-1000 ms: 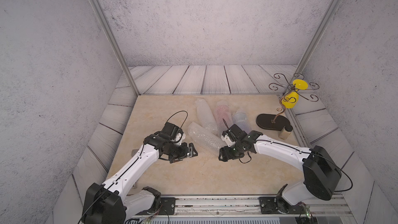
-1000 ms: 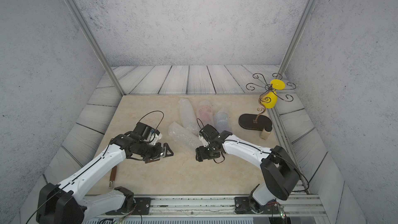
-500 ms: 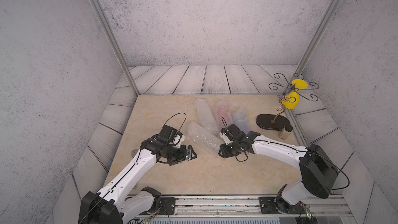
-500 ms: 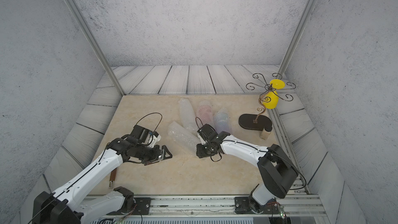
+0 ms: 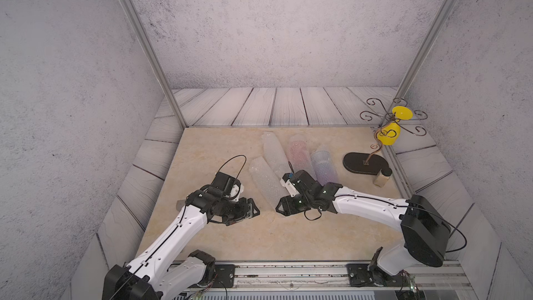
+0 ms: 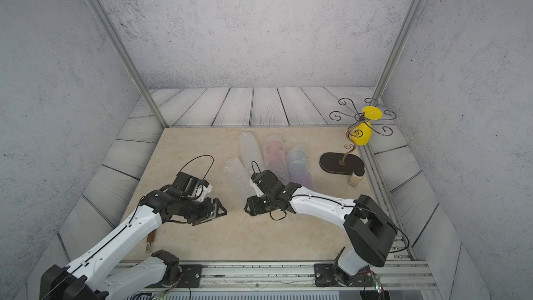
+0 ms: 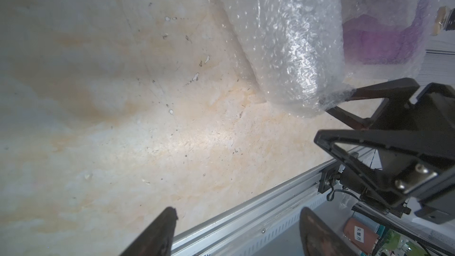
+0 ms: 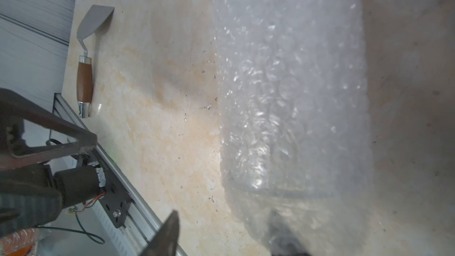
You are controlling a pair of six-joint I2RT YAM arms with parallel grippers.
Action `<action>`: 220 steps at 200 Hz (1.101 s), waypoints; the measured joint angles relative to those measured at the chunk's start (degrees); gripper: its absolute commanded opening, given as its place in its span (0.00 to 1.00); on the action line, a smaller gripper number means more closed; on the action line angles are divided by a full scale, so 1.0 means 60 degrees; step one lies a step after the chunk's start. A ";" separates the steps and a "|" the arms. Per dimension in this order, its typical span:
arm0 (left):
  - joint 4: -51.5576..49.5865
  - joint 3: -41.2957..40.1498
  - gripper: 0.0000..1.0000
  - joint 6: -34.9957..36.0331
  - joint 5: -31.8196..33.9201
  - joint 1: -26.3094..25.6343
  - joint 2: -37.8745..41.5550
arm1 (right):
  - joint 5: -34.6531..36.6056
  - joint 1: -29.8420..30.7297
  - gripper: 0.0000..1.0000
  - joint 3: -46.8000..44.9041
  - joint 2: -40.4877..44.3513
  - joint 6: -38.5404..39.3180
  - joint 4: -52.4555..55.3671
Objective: Unwrap the vase from the bubble wrap
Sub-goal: Adjust the bubble wrap at the center of the board.
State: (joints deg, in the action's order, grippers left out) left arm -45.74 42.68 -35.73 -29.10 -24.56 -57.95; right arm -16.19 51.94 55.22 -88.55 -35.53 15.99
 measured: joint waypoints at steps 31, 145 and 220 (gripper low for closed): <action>-0.0011 0.0000 0.78 -0.0091 0.0157 -0.0033 0.0025 | 0.0044 0.0000 0.74 -0.0703 0.0004 -0.0091 -0.0339; -0.0066 -0.0215 0.77 -0.0302 0.0248 -0.0062 0.0178 | 0.0463 0.0000 0.56 -0.0317 -0.0699 0.0707 -0.0514; -0.0222 -0.0204 0.75 -0.0280 0.0248 -0.0124 0.0171 | 0.0441 0.0004 0.17 -0.0153 -0.0914 0.0863 -0.0641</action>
State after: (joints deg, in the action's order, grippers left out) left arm -47.07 41.45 -37.41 -27.62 -25.30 -56.93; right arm -13.54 51.96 54.30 -94.04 -30.35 12.14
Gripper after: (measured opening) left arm 0.753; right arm 0.205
